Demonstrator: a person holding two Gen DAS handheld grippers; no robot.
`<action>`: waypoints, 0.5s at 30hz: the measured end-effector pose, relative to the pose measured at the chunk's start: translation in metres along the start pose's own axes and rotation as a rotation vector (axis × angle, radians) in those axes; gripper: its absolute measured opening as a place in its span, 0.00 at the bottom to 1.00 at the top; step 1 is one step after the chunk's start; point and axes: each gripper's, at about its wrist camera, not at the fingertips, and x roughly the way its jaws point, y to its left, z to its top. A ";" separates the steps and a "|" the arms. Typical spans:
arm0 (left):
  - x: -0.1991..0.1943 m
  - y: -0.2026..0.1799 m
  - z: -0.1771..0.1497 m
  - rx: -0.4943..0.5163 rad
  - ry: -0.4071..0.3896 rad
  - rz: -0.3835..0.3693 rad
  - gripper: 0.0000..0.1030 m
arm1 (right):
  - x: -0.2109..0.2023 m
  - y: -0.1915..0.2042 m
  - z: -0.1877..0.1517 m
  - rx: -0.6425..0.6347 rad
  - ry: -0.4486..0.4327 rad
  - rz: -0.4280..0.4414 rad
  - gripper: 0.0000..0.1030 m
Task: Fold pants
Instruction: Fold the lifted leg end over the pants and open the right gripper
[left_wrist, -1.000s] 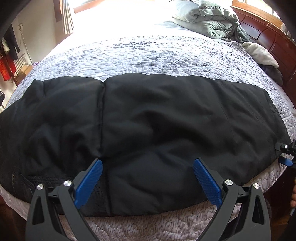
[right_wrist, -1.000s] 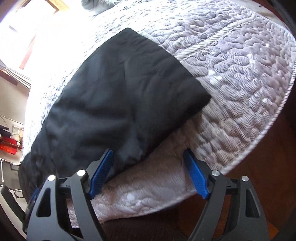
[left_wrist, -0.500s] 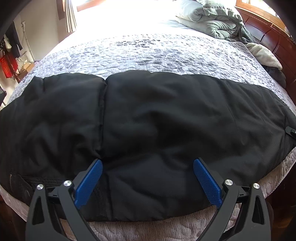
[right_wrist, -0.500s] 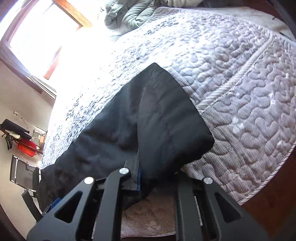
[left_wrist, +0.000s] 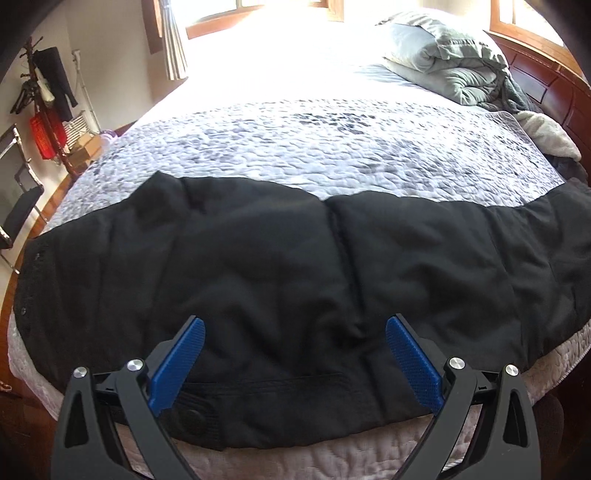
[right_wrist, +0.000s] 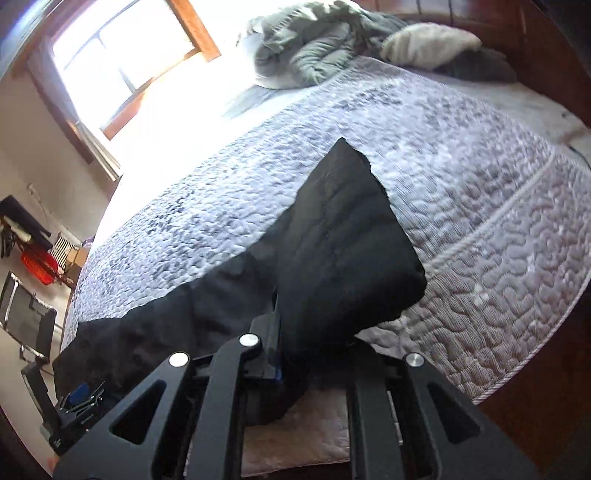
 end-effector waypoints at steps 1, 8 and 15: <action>-0.002 0.009 -0.001 -0.020 -0.003 0.008 0.96 | -0.004 0.017 0.003 -0.054 -0.006 -0.006 0.09; -0.006 0.055 -0.009 -0.100 0.018 0.033 0.96 | 0.003 0.137 -0.022 -0.386 0.011 -0.013 0.09; -0.024 0.099 -0.014 -0.179 -0.019 0.066 0.96 | 0.029 0.226 -0.065 -0.543 0.081 0.106 0.09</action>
